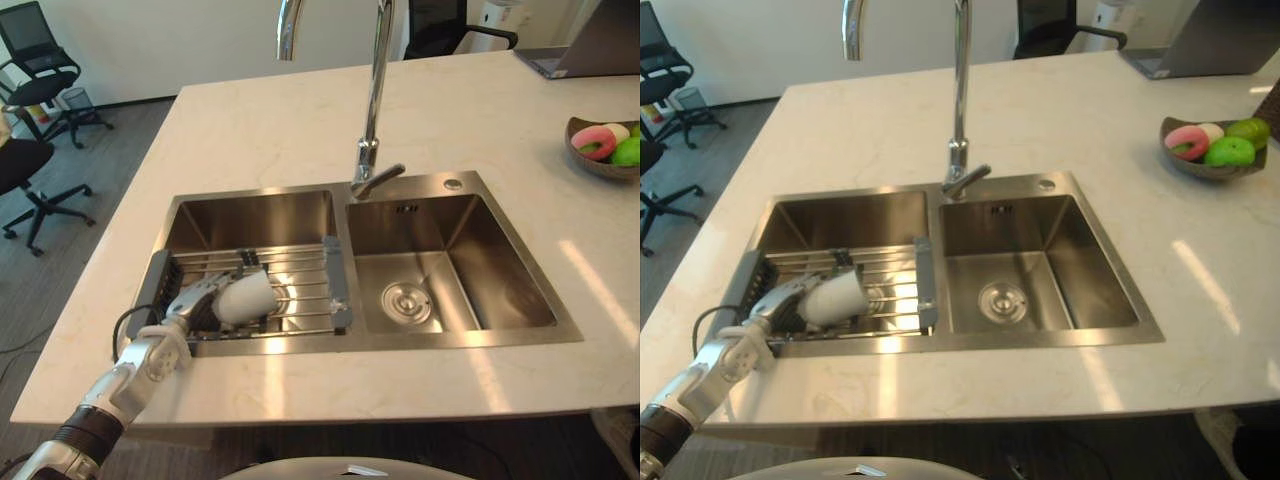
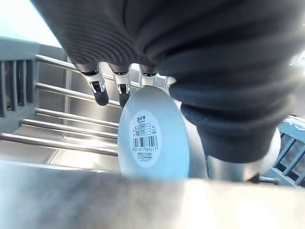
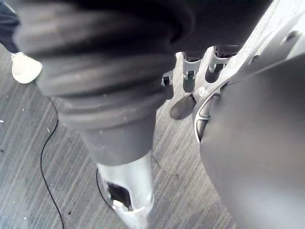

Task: Walk over to the sink, pick up the cup, carry it to the dishwasher, place the cup inside the dishwasher, then close the dishwasher door

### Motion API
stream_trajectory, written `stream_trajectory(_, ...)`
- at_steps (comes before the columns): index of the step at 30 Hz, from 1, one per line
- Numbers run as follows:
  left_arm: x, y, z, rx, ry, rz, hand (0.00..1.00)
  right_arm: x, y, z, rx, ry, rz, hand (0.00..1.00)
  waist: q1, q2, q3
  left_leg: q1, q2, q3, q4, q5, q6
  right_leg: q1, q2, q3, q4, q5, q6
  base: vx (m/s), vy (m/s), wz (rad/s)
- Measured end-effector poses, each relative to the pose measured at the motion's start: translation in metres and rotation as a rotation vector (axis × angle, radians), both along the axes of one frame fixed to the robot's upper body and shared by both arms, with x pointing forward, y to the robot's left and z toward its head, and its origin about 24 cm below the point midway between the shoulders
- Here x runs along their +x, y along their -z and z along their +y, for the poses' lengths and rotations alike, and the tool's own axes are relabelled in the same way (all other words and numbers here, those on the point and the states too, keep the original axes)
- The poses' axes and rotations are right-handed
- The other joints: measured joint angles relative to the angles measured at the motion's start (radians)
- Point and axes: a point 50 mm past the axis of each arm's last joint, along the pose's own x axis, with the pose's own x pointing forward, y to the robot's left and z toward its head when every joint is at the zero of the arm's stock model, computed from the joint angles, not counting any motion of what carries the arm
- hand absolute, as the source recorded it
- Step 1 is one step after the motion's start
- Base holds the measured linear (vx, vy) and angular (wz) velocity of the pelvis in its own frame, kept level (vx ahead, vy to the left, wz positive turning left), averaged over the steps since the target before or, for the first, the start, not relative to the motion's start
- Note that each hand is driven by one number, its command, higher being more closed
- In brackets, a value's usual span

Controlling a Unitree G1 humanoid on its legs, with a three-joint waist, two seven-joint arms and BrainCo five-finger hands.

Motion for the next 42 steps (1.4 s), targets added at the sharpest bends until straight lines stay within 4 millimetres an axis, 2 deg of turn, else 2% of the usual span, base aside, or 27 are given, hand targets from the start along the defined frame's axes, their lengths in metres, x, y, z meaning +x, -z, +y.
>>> stream_trajectory(13, -0.001, -0.009, -0.006, -0.045, 0.012, -0.038, 0.0, 0.001, 0.0, 0.0, -0.001, 0.002, -0.002, 0.0, -0.002, 0.003, 0.026, -0.01, -0.006, -0.018, 0.0, 0.001, 0.001, -0.003, -0.001, -0.009, 0.0, 0.0, 0.003, 0.0, 0.0, 0.02)
stream_trajectory(20, -0.001, -0.013, -0.019, -0.124, 0.095, 0.072, 0.0, 0.002, 0.0, -0.001, 0.005, 0.023, -0.011, 0.0, -0.01, 0.007, 0.04, -0.021, -0.007, -0.022, 0.006, 0.002, 0.001, -0.012, -0.001, -0.012, 0.0, 0.0, 0.003, 0.0, 0.0, 0.0)
stream_trajectory(24, 0.001, -0.014, -0.02, -0.201, 0.092, 0.144, 0.0, 0.002, 0.0, -0.001, 0.006, 0.022, -0.013, 0.0, -0.013, 0.006, 0.043, -0.024, -0.007, -0.021, 0.006, 0.002, 0.001, -0.015, -0.001, -0.012, 0.0, 0.0, 0.003, 0.0, 0.0, 0.0)
stream_trajectory(30, 0.006, -0.021, -0.036, -0.287, 0.143, 0.207, 0.0, 0.009, -0.002, -0.004, 0.0, 0.018, -0.03, 0.0, -0.048, 0.011, 0.054, -0.02, -0.007, -0.021, 0.006, 0.002, 0.001, -0.015, -0.001, -0.007, 0.0, 0.0, 0.003, 0.0, -0.001, -0.01)
stream_trajectory(34, 0.006, -0.027, -0.043, -0.307, 0.163, 0.198, 0.0, 0.01, -0.003, -0.007, -0.008, 0.018, -0.031, 0.0, -0.05, 0.008, 0.07, -0.02, -0.006, -0.021, 0.006, 0.002, 0.001, -0.015, -0.001, -0.006, 0.0, 0.0, 0.003, 0.0, 0.0, -0.01)
stream_trajectory(35, 0.006, -0.028, -0.044, -0.306, 0.168, 0.195, 1.0, 0.01, -0.003, -0.008, -0.011, 0.018, -0.033, 0.0, -0.05, 0.008, 0.073, -0.02, -0.006, -0.021, 0.006, 0.002, 0.001, -0.015, -0.001, -0.006, 0.0, 0.0, 0.002, 0.0, 0.0, 0.0)
stream_trajectory(42, 0.006, -0.029, -0.047, -0.26, 0.191, 0.181, 1.0, 0.011, -0.003, -0.01, -0.011, 0.041, -0.041, 0.0, -0.05, 0.01, 0.074, -0.019, -0.005, -0.02, 0.006, 0.002, 0.001, -0.014, -0.001, -0.006, 0.0, 0.0, 0.001, 0.0, 0.0, 0.0)
